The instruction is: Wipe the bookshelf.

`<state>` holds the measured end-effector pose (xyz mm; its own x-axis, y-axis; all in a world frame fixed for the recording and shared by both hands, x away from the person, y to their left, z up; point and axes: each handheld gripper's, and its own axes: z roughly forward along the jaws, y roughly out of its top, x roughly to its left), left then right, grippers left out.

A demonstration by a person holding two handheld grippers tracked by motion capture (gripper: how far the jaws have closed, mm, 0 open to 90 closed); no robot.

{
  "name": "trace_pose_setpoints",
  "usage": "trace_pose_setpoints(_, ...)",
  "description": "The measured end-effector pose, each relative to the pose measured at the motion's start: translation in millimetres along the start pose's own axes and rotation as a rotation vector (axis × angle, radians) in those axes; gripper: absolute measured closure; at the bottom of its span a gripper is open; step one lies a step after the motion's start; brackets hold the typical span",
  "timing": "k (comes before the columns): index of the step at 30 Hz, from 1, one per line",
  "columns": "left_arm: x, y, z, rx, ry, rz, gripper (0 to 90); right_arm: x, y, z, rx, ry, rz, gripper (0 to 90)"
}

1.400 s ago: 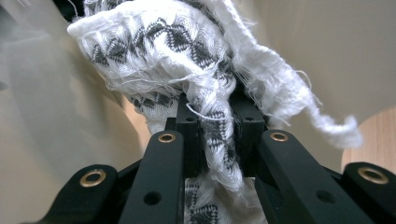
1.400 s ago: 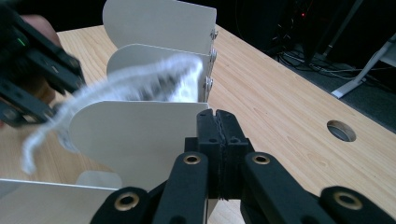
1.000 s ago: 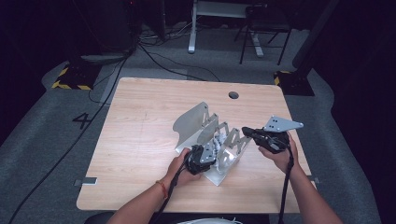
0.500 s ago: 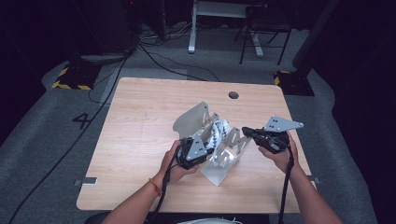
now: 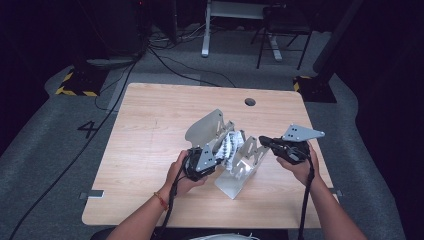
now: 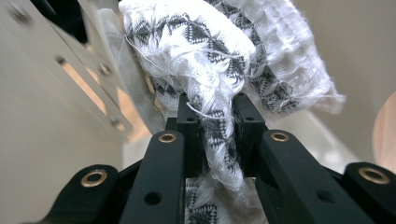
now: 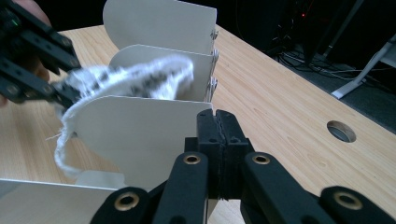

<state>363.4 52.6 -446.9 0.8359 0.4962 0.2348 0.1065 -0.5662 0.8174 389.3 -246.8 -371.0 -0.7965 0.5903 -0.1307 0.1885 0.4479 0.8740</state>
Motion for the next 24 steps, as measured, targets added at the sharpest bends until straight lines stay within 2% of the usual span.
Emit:
trace_pose_setpoints(4, -3.1, -13.7, 18.8, 0.085, -0.03, -0.009, 77.3, 0.0, -0.1, -0.1, -0.001, -0.001, -0.001, 89.8)
trace_pose_setpoints(6, -6.8, -19.5, 28.1, 0.129, -0.036, 0.009, 77.3, -0.1, -0.2, -0.2, -0.001, 0.0, 0.0, 89.8)
trace_pose_setpoints(8, -8.3, -22.5, 34.5, 0.144, -0.059, -0.007, 77.3, 0.1, -0.2, -0.2, -0.001, -0.002, -0.002, 89.8)
trace_pose_setpoints(11, -12.8, -22.7, 41.0, 0.15, -0.071, 0.003, 77.3, 0.0, -0.3, -0.2, -0.002, -0.002, 0.001, 89.8)
trace_pose_setpoints(14, -16.1, -17.5, 39.0, 0.12, -0.08, 0.011, 77.3, 0.1, -0.3, 0.0, -0.003, -0.002, 0.0, 89.8)
trace_pose_setpoints(15, -16.7, -14.2, 36.7, 0.103, -0.077, 0.023, 77.3, 0.0, -0.3, -0.2, -0.002, -0.002, -0.002, 89.8)
trace_pose_setpoints(17, -15.6, -6.3, 29.8, 0.061, -0.074, 0.017, 77.3, 0.0, -0.4, -0.2, -0.002, -0.002, 0.001, 89.8)
trace_pose_setpoints(20, -11.0, 5.4, 16.6, -0.031, -0.064, -0.016, 77.3, 0.2, -0.2, 0.1, -0.002, -0.003, -0.001, 89.8)
trace_pose_setpoints(24, -11.1, 20.0, -0.2, -0.129, -0.056, -0.015, 77.3, 0.4, -0.1, 0.3, -0.002, -0.004, 0.0, 89.8)
